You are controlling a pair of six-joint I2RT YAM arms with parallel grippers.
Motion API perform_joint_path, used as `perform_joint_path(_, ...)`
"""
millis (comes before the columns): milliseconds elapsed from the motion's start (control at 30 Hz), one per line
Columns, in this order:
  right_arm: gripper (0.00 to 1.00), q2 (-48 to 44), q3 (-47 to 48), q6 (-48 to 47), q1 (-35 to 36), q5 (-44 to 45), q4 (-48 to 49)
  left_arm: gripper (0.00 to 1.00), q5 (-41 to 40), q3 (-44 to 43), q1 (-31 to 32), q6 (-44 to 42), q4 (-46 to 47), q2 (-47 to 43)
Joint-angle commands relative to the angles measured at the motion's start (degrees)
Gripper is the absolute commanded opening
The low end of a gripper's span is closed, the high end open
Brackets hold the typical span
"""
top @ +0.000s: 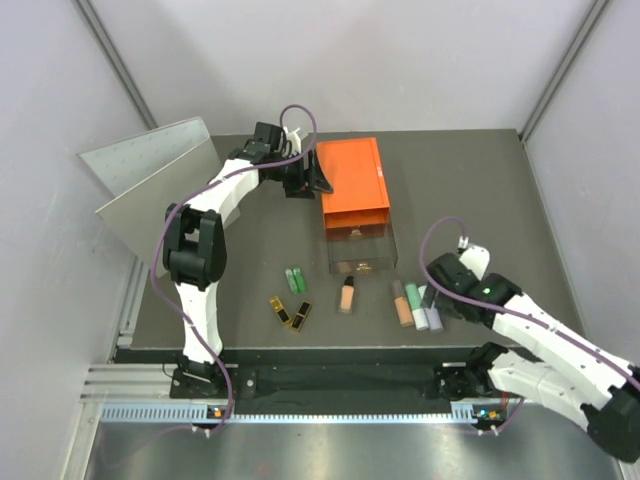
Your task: Organize the makeup
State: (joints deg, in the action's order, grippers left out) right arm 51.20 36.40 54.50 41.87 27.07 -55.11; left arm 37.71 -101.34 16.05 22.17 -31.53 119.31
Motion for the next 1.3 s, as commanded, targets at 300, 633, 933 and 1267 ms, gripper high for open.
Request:
perform_joint_path(300, 0.78, 7.8, 0.5, -10.9, -7.6, -8.0, 12.6, 0.75, -4.1, 2.4, 0.0, -5.2, -5.7, 1.0)
perform_joint_path(633, 0.62, 13.5, 3.6, -14.8, -10.8, -5.6, 14.2, 0.75, -4.1, 2.3, 0.0, -5.4, -6.0, 1.2)
perform_joint_path(933, 0.59, 18.8, 1.7, -15.7, -11.8, -8.3, 18.1, 0.75, -4.4, 2.0, 0.0, -6.3, -6.9, 1.5)
perform_joint_path(1267, 0.40, 25.3, -0.3, -16.1, -12.1, -10.5, 23.3, 0.76, -4.6, 2.1, 0.0, -6.4, -7.3, 1.9)
